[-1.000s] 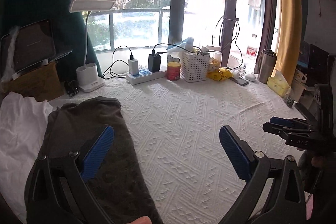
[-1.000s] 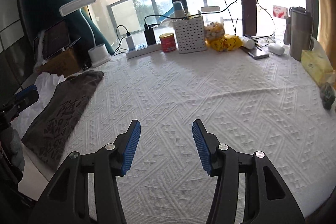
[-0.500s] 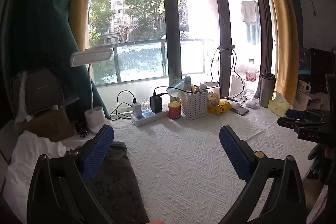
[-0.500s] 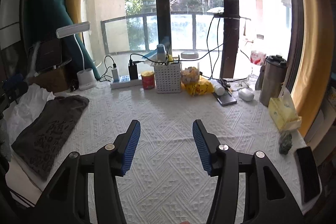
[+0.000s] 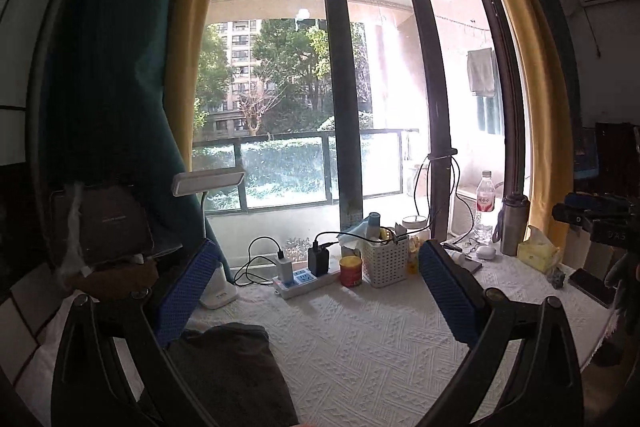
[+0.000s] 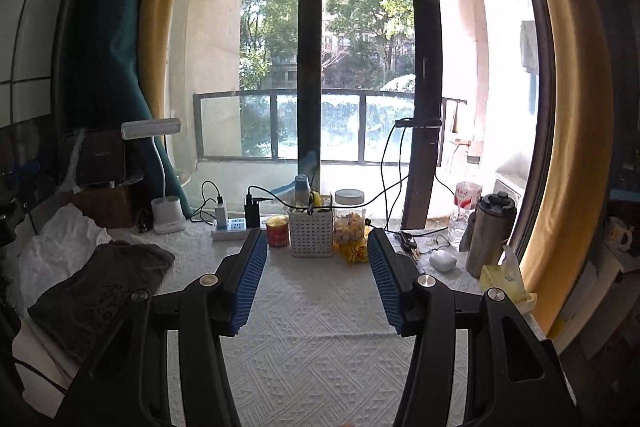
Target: Fold small clothes
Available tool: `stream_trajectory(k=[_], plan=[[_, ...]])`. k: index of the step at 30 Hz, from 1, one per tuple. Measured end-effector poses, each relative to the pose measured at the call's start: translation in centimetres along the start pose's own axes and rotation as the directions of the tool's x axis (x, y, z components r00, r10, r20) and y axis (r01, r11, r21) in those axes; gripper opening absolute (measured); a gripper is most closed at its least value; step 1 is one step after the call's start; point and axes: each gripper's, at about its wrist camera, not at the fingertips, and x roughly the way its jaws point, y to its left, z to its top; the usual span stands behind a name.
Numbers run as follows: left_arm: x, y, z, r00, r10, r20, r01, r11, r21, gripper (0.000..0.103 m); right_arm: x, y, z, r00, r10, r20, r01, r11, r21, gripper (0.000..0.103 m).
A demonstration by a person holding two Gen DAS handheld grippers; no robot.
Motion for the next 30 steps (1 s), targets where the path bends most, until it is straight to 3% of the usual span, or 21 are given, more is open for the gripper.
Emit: stream_trajectory(k=[7, 12, 17, 30], plan=[[-1.9, 1.7, 1.0, 0.998, 0.003, 0.062, -0.001, 1.0, -0.023, 0.1, -2.8, 0.8, 2.1, 0.992, -0.052, 0.113, 0.056, 0.998, -0.027, 0.055], [-2.3, 3.5, 1.1, 0.993, 0.056, 0.105, -0.05, 0.997, -0.057, 0.1, -3.7, 1.1, 3.3, 0.985, -0.078, 0.154, 0.081, 0.997, -0.015, 0.056], [-2.3, 5.0, 0.9, 0.985, 0.113, 0.128, -0.104, 0.992, -0.074, 0.102, -2.7, 1.7, 3.4, 0.982, -0.107, 0.155, 0.112, 0.993, -0.022, 0.056], [-1.7, 6.8, -0.9, 0.983, 0.147, 0.109, -0.14, 0.987, -0.074, 0.102, 0.0, 2.8, 2.4, 0.981, -0.12, 0.15, 0.124, 0.992, -0.018, 0.056]])
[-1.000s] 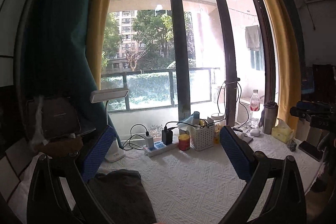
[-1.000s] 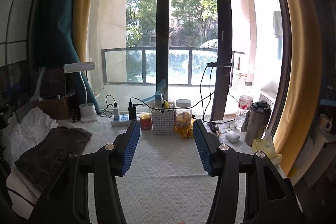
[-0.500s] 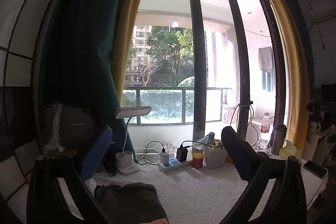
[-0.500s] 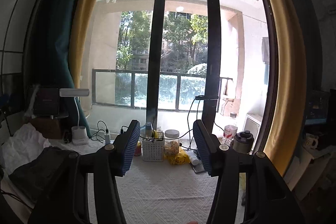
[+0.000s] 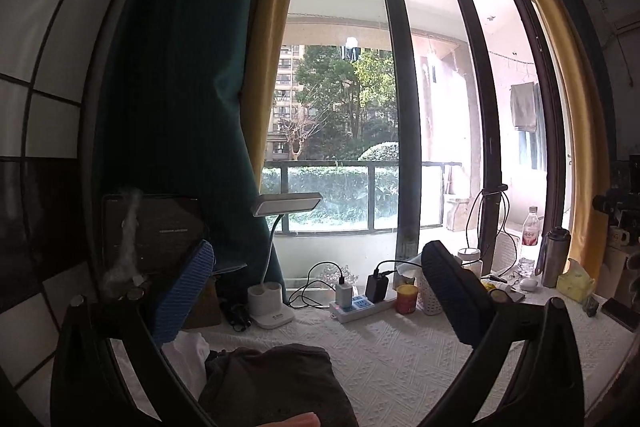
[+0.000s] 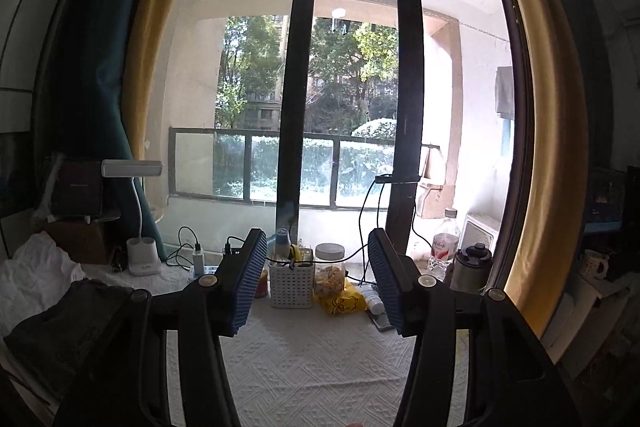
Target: Fold small clothes
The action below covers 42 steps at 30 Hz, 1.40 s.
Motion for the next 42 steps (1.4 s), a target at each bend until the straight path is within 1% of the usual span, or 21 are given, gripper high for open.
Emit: stream_trajectory(k=[7, 16, 23, 30, 42], plan=[[0.9, -1.6, -0.9, 0.998, -0.044, -0.041, 0.044, 0.999, -0.001, 0.102, 0.3, -0.9, -0.5, 1.0, -0.015, -0.013, 0.015, 1.0, 0.01, 0.056], [1.0, -2.3, -0.7, 0.997, -0.06, -0.052, 0.061, 0.998, 0.007, 0.102, 0.2, -2.0, -0.9, 1.0, -0.023, -0.012, 0.023, 0.999, 0.03, 0.056], [1.0, -2.4, -0.6, 0.997, -0.061, -0.056, 0.061, 0.998, 0.005, 0.102, 0.0, -2.1, -0.9, 1.0, -0.026, -0.01, 0.026, 0.999, 0.029, 0.056], [0.7, -2.2, -0.6, 0.998, -0.058, -0.037, 0.057, 0.998, -0.005, 0.102, 0.0, -2.2, -1.0, 1.0, -0.022, -0.018, 0.022, 0.999, 0.028, 0.056], [1.1, -2.2, -1.0, 0.996, -0.065, -0.06, 0.065, 0.998, -0.005, 0.102, 0.1, -2.3, -1.0, 1.0, -0.014, -0.025, 0.015, 0.999, 0.028, 0.056]])
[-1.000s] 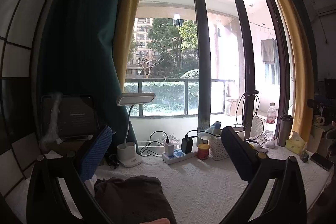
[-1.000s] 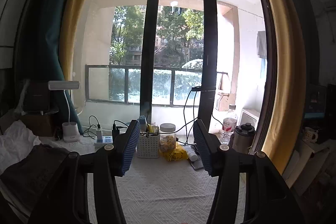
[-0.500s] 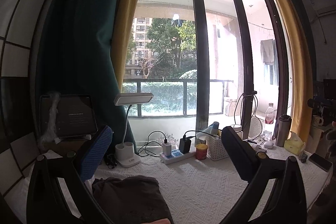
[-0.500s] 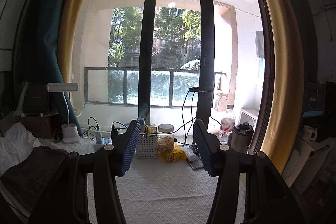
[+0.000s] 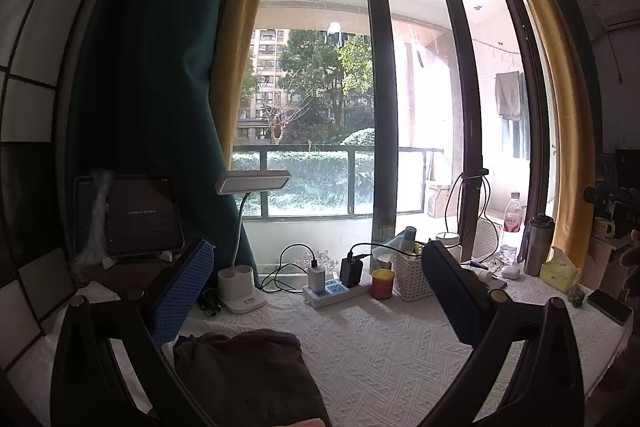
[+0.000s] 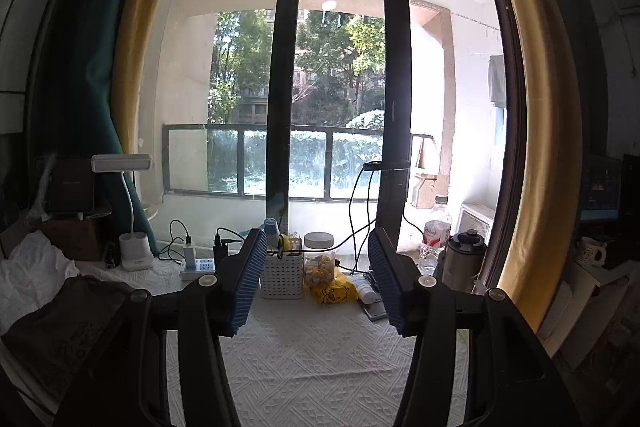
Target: Fold small clothes
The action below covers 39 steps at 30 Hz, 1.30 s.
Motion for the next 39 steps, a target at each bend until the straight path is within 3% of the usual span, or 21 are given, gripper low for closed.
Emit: stream_trajectory(k=[39], plan=[[-0.15, -0.51, -0.18, 1.0, -0.009, -0.012, 0.009, 1.0, -0.006, 0.102, 0.33, -0.22, -0.34, 0.999, 0.032, -0.002, -0.032, 1.0, 0.0, 0.056]])
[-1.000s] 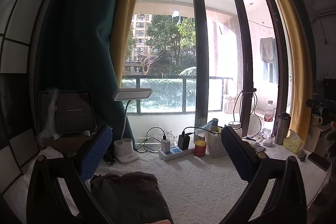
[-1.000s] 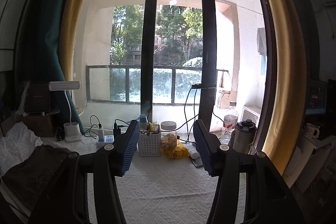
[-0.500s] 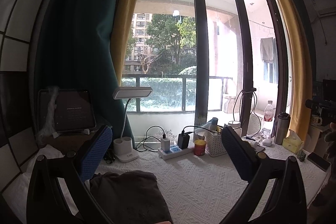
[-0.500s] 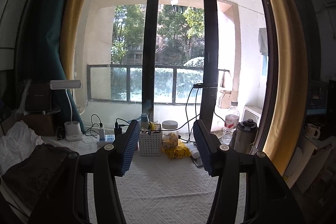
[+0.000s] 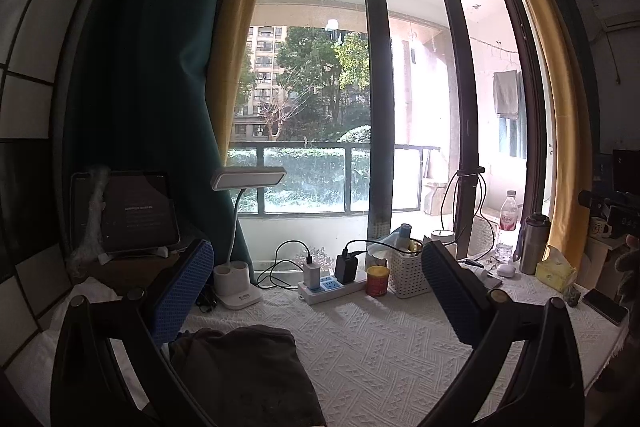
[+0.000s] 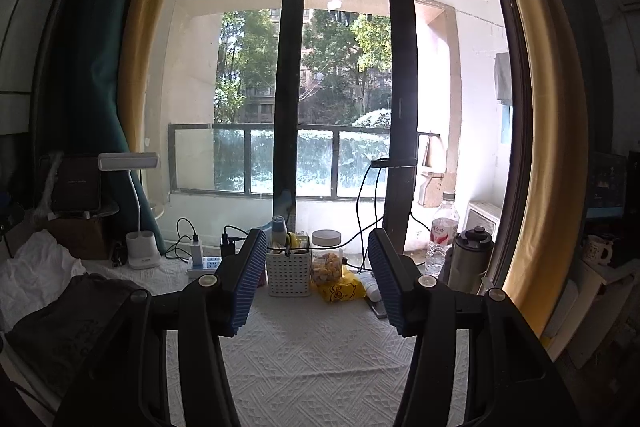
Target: Fold small clothes
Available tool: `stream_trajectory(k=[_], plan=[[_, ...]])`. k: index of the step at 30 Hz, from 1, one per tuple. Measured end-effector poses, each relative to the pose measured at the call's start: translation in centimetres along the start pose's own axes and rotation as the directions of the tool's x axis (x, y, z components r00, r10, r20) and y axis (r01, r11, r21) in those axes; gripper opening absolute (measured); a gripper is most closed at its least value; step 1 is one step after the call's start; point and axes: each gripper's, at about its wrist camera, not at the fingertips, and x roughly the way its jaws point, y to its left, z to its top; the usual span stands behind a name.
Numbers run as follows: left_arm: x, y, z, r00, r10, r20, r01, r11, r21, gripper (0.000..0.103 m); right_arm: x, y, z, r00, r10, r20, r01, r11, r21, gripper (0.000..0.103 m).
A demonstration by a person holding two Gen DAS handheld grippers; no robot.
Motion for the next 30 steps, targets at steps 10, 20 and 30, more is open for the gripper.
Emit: stream_trajectory(k=[10, 20, 30], plan=[[0.17, -0.22, -0.01, 1.0, -0.01, -0.008, 0.01, 1.0, 0.006, 0.102, -0.03, -0.05, -0.11, 1.0, -0.002, 0.0, 0.002, 1.0, 0.001, 0.056], [0.45, -0.19, -0.1, 1.0, -0.011, -0.015, 0.011, 1.0, 0.004, 0.102, 0.13, -0.05, -0.21, 1.0, -0.001, -0.006, 0.001, 1.0, -0.001, 0.056], [0.3, -0.28, -0.15, 1.0, -0.024, -0.008, 0.025, 1.0, 0.008, 0.102, 0.24, -0.13, -0.23, 1.0, -0.002, -0.007, 0.002, 1.0, 0.001, 0.056]])
